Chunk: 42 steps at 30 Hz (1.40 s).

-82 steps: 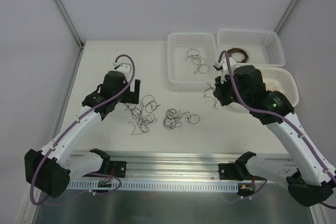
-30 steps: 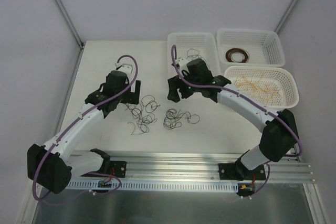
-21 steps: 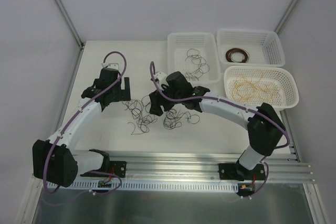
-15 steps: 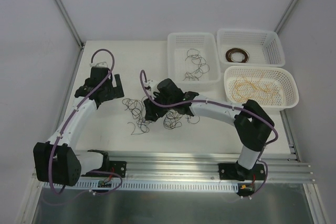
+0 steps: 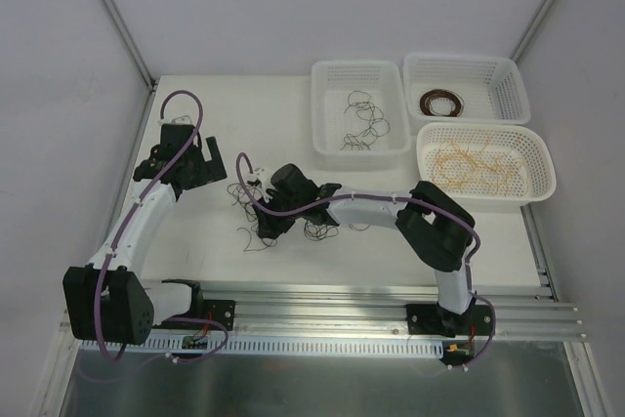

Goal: Untangle the cables

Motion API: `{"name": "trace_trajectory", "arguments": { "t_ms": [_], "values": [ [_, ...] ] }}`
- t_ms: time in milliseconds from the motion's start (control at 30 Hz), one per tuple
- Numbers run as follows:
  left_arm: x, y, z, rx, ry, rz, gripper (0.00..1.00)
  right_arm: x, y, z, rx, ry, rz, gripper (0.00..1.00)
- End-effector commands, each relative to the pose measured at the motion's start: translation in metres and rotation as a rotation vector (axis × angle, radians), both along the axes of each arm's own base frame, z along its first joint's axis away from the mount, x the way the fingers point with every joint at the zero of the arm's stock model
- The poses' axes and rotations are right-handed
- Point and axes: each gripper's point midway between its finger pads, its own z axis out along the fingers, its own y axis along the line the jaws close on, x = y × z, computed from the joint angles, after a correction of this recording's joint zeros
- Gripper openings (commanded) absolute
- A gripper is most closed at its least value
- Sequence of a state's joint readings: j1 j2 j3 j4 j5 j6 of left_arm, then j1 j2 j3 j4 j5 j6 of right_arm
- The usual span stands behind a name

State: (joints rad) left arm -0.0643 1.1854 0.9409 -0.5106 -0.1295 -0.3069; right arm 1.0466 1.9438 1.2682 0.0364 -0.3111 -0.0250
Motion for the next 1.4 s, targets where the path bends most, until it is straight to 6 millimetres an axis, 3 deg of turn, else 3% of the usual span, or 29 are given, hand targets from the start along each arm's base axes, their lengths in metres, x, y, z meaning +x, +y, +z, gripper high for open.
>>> {"name": "trace_trajectory", "arguments": {
  "t_ms": [0,300,400,467,600,633,700,733,800,867,967,1100,1200,1367],
  "values": [
    [0.007,-0.004,0.012,-0.029,-0.028,0.003,0.99,0.010,0.022,0.010,0.063,-0.039,0.002,0.43],
    [0.008,-0.007,0.011,-0.040,-0.022,-0.015,0.99,0.018,0.020,-0.017,-0.018,-0.053,-0.017,0.44],
    [0.008,-0.008,0.011,-0.044,-0.020,-0.020,0.99,0.018,0.015,-0.022,-0.038,-0.062,-0.022,0.39],
    [0.008,-0.009,0.010,-0.045,-0.017,-0.025,0.99,0.016,0.010,-0.023,-0.048,-0.062,-0.021,0.28],
    [0.008,-0.012,0.010,-0.058,-0.014,-0.040,0.99,0.017,-0.003,0.006,-0.031,-0.119,-0.025,0.12],
    [0.008,-0.013,0.009,-0.063,-0.012,-0.044,0.99,0.019,-0.004,0.029,-0.003,-0.152,-0.026,0.08],
    [0.008,-0.015,0.009,-0.072,-0.010,-0.052,0.99,0.022,-0.016,0.045,-0.032,-0.198,-0.020,0.04],
    [0.009,-0.016,0.009,-0.076,-0.010,-0.055,0.99,0.022,-0.019,0.066,-0.010,-0.230,-0.018,0.02],
    [0.008,-0.017,0.009,-0.077,-0.008,-0.060,0.99,0.024,-0.030,0.087,-0.019,-0.272,-0.012,0.01],
    [0.008,-0.018,0.009,-0.082,-0.007,-0.067,0.99,0.028,-0.037,0.124,0.022,-0.308,-0.024,0.01],
    [0.008,-0.020,0.009,-0.090,-0.009,-0.074,0.99,0.032,-0.055,0.163,0.068,-0.305,-0.056,0.01],
    [0.008,-0.029,0.012,-0.126,-0.014,-0.110,0.99,0.039,-0.079,0.198,0.113,-0.323,-0.105,0.01],
    [0.005,-0.048,0.025,-0.209,-0.045,-0.188,0.99,0.040,-0.088,0.206,0.104,-0.358,-0.106,0.01],
    [-0.011,-0.099,0.068,-0.430,-0.256,-0.393,0.99,0.035,-0.095,0.200,0.076,-0.350,-0.088,0.01]
  ]
}}
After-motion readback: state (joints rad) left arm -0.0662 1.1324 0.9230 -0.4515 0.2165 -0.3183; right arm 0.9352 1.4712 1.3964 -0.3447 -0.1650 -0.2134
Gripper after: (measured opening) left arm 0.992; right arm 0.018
